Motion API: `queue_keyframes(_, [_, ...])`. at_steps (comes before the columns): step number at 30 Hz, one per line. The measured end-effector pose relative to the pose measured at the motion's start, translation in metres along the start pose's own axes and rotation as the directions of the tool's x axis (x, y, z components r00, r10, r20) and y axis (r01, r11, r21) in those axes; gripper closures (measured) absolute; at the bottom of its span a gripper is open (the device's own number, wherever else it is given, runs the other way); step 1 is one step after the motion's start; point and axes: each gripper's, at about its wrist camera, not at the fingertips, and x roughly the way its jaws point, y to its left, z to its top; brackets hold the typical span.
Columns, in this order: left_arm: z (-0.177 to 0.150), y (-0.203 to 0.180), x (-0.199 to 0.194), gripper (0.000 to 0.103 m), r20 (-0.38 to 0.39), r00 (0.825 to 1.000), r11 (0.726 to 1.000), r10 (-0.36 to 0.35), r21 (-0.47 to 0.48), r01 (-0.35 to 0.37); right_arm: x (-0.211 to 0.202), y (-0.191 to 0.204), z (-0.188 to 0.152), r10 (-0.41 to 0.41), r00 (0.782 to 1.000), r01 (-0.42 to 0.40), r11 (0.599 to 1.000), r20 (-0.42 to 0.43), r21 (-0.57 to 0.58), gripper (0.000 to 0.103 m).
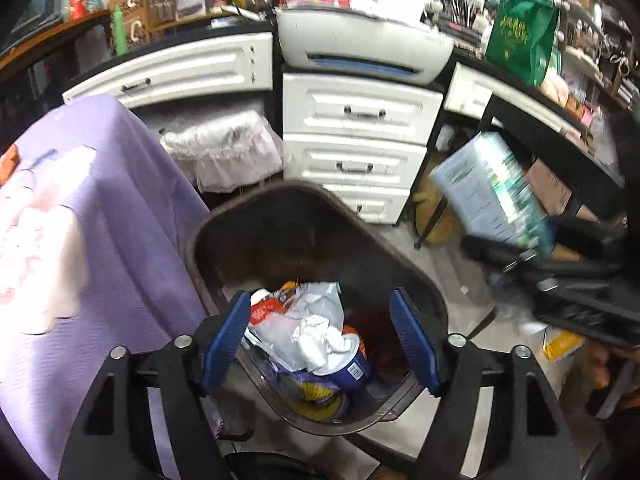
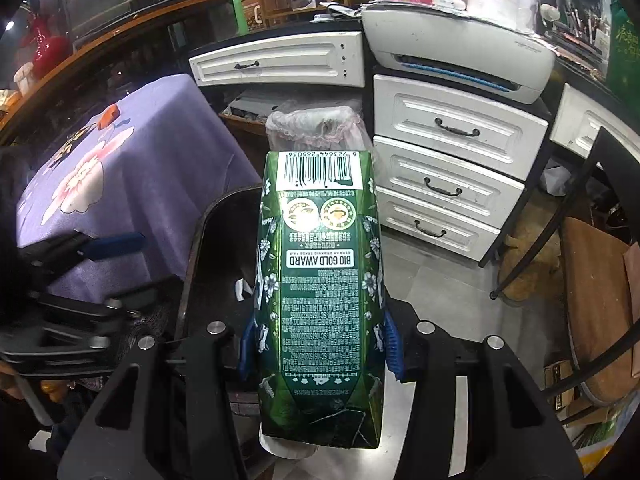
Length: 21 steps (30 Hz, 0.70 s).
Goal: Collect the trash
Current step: 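Open the left tool over the bin while the right tool drops the green carton in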
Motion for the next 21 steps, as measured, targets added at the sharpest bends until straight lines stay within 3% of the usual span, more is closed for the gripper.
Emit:
queue_keyframes(13, [0.013,0.006,-0.071,0.019,0.172,0.982,0.997,0.071,-0.039,-0.065,0.060,0.029,-0.003,0.054,0.992,-0.060,0.997,-0.111,-0.046,0.054])
queue_keyframes(21, [0.012,0.017,-0.084,0.016,0.192,0.977,0.994,0.093,-0.070,-0.081,0.101,0.046,-0.005,0.042,0.977,-0.062,0.994,-0.207,-0.095,0.054])
